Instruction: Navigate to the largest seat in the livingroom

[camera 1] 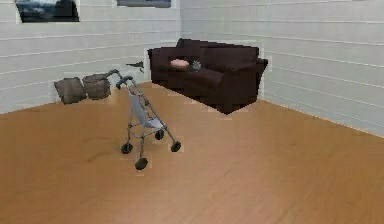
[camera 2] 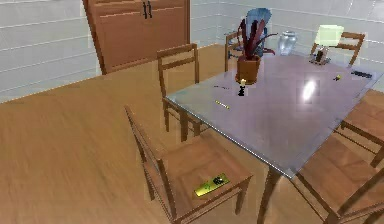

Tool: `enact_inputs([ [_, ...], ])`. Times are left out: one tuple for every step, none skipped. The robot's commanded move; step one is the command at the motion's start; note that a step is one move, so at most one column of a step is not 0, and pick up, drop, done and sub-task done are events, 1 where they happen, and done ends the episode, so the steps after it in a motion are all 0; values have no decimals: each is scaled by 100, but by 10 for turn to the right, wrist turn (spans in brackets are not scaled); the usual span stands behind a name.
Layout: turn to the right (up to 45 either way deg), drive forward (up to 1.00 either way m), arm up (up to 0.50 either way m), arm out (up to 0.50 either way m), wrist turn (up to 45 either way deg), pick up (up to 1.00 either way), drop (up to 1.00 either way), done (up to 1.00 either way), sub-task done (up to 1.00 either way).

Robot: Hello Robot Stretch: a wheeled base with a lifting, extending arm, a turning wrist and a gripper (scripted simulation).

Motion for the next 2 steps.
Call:
enact_inputs([
  [-120, 0, 0, 0, 0, 0, 0, 0, 0],
  [0, 20, 0, 0, 0, 0, 0, 0, 0],
])
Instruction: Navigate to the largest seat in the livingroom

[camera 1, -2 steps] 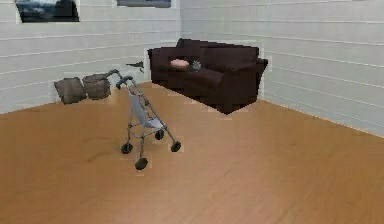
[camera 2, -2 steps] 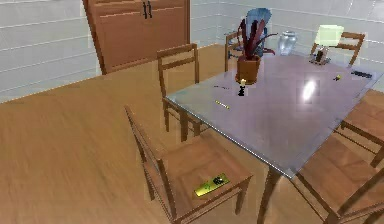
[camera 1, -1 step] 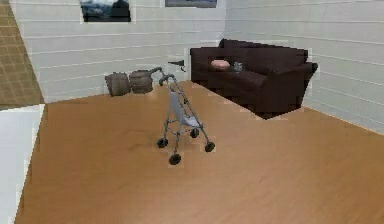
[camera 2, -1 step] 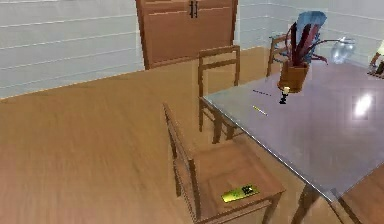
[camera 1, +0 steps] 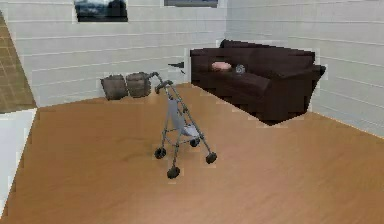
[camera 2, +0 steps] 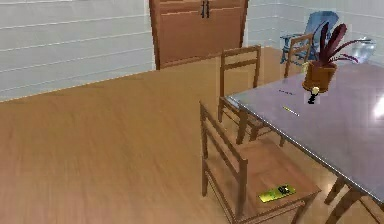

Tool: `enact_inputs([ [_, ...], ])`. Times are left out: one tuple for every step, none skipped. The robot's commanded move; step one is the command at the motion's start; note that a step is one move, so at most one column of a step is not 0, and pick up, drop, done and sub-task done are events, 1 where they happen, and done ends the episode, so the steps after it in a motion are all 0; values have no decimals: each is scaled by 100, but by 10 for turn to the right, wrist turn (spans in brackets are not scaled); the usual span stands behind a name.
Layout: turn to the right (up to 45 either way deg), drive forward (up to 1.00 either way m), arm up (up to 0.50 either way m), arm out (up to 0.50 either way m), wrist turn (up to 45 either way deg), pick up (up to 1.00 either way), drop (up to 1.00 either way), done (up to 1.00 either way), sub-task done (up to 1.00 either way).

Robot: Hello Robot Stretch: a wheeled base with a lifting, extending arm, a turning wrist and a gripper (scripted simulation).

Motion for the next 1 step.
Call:
enact_inputs([
  [450, 0, 0, 0, 0, 0, 0, 0, 0],
])
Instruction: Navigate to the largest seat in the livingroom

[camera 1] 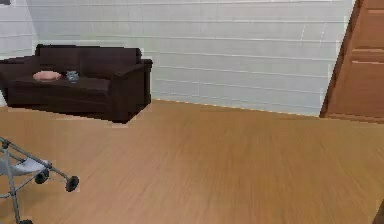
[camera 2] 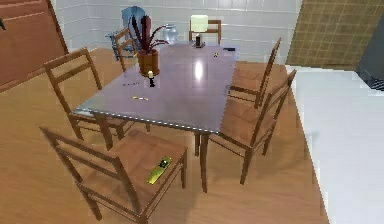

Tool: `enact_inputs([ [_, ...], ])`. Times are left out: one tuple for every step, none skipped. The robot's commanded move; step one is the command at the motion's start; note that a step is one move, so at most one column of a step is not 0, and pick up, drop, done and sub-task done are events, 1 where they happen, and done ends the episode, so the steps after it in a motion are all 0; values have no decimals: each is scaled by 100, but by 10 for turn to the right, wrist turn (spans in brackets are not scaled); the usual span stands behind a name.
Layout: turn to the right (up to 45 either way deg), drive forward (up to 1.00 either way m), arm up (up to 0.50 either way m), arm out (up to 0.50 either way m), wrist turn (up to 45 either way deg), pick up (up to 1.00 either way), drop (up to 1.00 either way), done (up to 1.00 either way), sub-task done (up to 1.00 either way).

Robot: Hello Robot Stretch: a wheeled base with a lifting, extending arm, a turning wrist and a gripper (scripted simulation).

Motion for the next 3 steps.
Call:
enact_inputs([
  [120, 0, 0, 0, 0, 0, 0, 0, 0],
  [0, 55, 0, 0, 0, 0, 0, 0, 0],
  [450, 0, 0, 0, 0, 0, 0, 0, 0],
])
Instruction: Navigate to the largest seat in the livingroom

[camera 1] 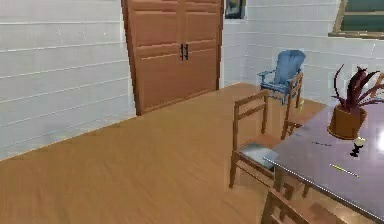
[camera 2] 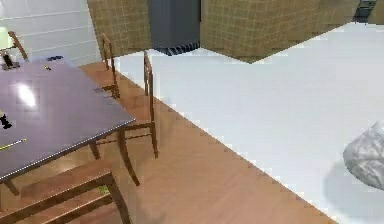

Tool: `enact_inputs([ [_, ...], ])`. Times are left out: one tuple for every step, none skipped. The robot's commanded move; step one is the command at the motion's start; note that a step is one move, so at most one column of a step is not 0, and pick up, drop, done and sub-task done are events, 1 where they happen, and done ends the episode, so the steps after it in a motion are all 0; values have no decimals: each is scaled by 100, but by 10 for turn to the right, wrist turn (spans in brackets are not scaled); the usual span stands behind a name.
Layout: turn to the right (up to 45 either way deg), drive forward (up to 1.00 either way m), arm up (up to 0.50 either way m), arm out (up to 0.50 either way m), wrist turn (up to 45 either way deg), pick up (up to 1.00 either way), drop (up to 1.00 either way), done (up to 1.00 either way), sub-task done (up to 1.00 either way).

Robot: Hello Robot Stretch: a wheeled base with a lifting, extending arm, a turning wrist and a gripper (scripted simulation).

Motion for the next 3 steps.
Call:
enact_inputs([
  [-390, 0, 0, 0, 0, 0, 0, 0, 0],
  [0, 45, 0, 0, 0, 0, 0, 0, 0],
  [390, 0, 0, 0, 0, 0, 0, 0, 0],
])
